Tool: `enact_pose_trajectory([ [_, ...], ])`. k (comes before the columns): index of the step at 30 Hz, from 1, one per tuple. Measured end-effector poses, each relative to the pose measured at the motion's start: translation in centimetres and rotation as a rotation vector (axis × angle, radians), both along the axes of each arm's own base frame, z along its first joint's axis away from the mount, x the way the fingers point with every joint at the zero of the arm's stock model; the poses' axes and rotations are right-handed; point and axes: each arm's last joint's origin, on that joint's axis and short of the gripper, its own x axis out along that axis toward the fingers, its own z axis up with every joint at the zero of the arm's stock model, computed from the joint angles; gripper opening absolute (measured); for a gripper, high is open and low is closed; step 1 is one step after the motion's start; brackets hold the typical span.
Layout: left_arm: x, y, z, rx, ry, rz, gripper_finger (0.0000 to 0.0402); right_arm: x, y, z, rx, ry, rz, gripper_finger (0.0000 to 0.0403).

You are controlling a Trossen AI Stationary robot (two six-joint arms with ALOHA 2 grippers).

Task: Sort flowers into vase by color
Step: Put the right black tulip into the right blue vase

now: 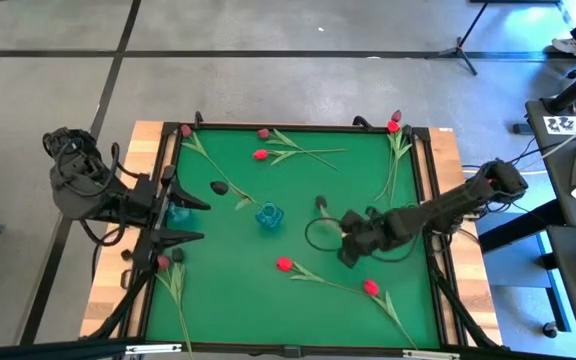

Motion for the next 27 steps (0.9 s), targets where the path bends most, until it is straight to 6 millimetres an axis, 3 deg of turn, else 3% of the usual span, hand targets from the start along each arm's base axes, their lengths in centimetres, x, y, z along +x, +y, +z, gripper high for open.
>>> enact_pose_trajectory([
  [3,0.0,0.0,0.1,-0.005,-0.006,0.0,0.0265,-0.3,-0.7,-2.0,0.089,0.037,-0.061,0.0004],
  [8,0.0,0.0,0.1,-0.007,-0.007,0.0,0.0265,-0.4,-1.9,-3.2,0.172,0.122,-0.119,0.0018],
  [13,0.0,0.0,0.1,-0.007,-0.01,0.004,0.0265,0.1,-3.7,-3.1,0.32,0.158,-0.074,0.0108],
  [17,0.0,0.1,0.1,0.011,-0.014,0.028,0.0265,0.8,-5.4,-2.9,0.29,0.1,-0.072,0.019],
  [20,0.0,0.1,0.1,0.016,-0.017,0.047,0.0265,1.4,-6.6,-3.2,0.242,0.075,-0.073,0.0224],
  [27,0.0,0.2,0.1,0.017,-0.017,0.049,0.0265,3.1,-6.6,-4.9,0.157,0.02,0.133,0.0213],
])
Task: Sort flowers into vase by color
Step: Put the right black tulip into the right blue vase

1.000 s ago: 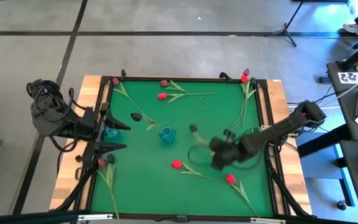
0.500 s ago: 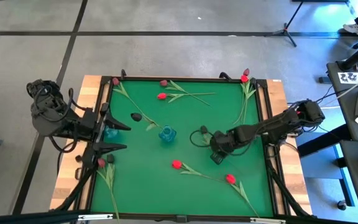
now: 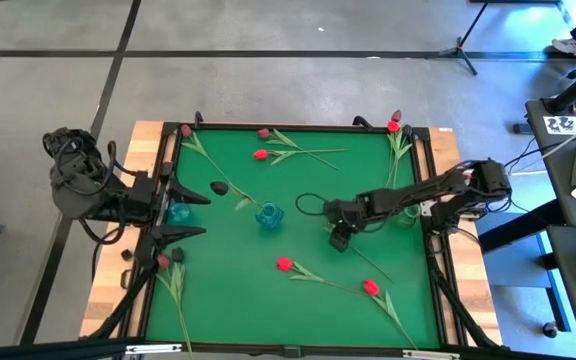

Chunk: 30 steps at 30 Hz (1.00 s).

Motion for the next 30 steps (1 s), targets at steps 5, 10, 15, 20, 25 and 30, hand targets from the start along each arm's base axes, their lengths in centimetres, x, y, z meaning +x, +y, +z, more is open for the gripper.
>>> enact_pose_trajectory([
  [5,0.0,0.0,0.0,0.0,0.0,0.0,0.0265,0.3,0.1,-1.2,-0.032,0.044,0.003,0.0163],
  [10,0.0,0.0,0.0,0.0,0.0,0.0,0.0265,0.2,0.0,-1.4,-0.049,0.059,-0.004,0.0068],
  [15,0.0,0.0,0.0,-0.004,0.0,0.0,0.0265,1.1,0.1,0.0,-0.032,0.022,0.001,0.0017],
  [20,0.0,-0.1,-0.1,0.024,0.007,-0.031,0.0265,3.5,-0.3,7.4,-0.081,-0.306,-0.01,0.0007],
  [25,0.0,-0.1,0.0,0.049,0.004,-0.026,0.0265,4.4,-1.2,15.6,-0.171,-0.702,-0.045,0.0011],
  [30,0.0,-0.1,0.0,0.048,0.003,-0.023,0.0265,4.9,-1.7,20.9,-0.262,-1.138,-0.082,0.0006],
])
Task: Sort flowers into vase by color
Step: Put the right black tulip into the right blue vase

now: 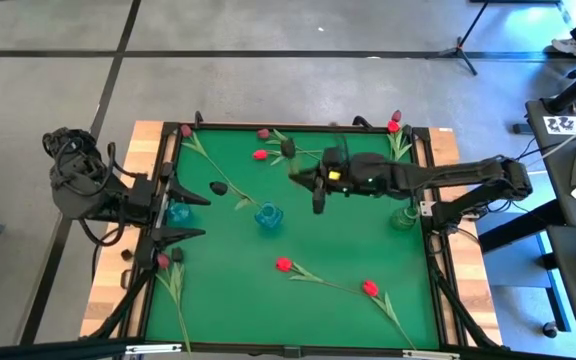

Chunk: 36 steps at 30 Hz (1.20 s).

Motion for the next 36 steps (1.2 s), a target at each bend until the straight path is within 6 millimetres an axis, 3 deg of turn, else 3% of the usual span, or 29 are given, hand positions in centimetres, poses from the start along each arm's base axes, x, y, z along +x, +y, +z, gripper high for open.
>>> enact_pose_trajectory([
  [5,0.0,-0.1,0.0,-0.037,0.002,-0.031,0.0265,1.6,0.2,1.0,-0.033,-0.266,0.03,0.0005],
  [12,0.0,-0.2,0.1,-0.094,0.004,-0.044,0.0265,4.3,0.4,-1.0,-0.033,-0.407,0.05,0.0006],
  [21,0.0,-0.2,0.0,-0.125,0.008,-0.039,0.0265,5.9,0.4,-3.6,-0.033,-0.323,0.024,0.0008],
  [30,0.0,-0.2,-0.1,-0.196,0.021,-0.049,0.0265,6.3,0.3,-5.8,-0.048,-0.112,-0.005,0.0014],
  [36,0.0,-0.2,-0.3,-0.204,0.039,-0.042,0.0265,6.3,0.3,-6.6,-0.052,-0.022,-0.003,0.0089],
])
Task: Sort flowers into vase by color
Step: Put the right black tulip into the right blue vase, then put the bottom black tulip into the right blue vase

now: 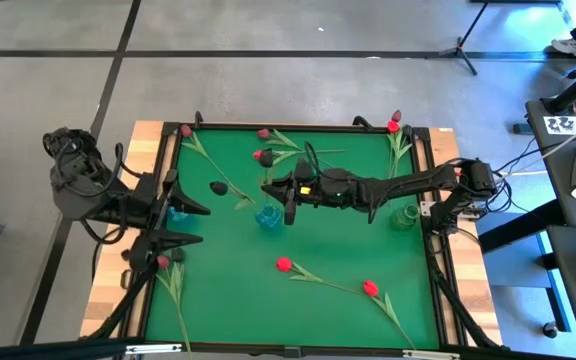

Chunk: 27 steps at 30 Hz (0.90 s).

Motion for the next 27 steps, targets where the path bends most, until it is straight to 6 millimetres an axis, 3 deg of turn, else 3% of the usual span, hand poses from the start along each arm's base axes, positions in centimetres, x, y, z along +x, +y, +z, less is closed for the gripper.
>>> enact_pose_trajectory([
  [7,-1.2,0.9,-1.4,-0.182,0.178,-0.006,0.0265,-0.2,-0.3,1.0,-0.053,0.22,0.004,0.0216],
  [14,-3.5,2.2,-4.6,-0.428,0.647,0.076,0.0265,-1.2,-0.3,3.7,-0.083,0.422,0.024,0.0301],
  [19,-4.1,2.3,-6.6,-0.49,0.866,0.201,0.0265,-2.5,-0.3,4.9,-0.084,0.559,0.011,0.0326],
  [27,-4.3,1.1,-10.8,-0.496,1.094,0.289,0.0265,-6.0,-0.6,7.8,-0.075,0.659,-0.04,0.0321],
])
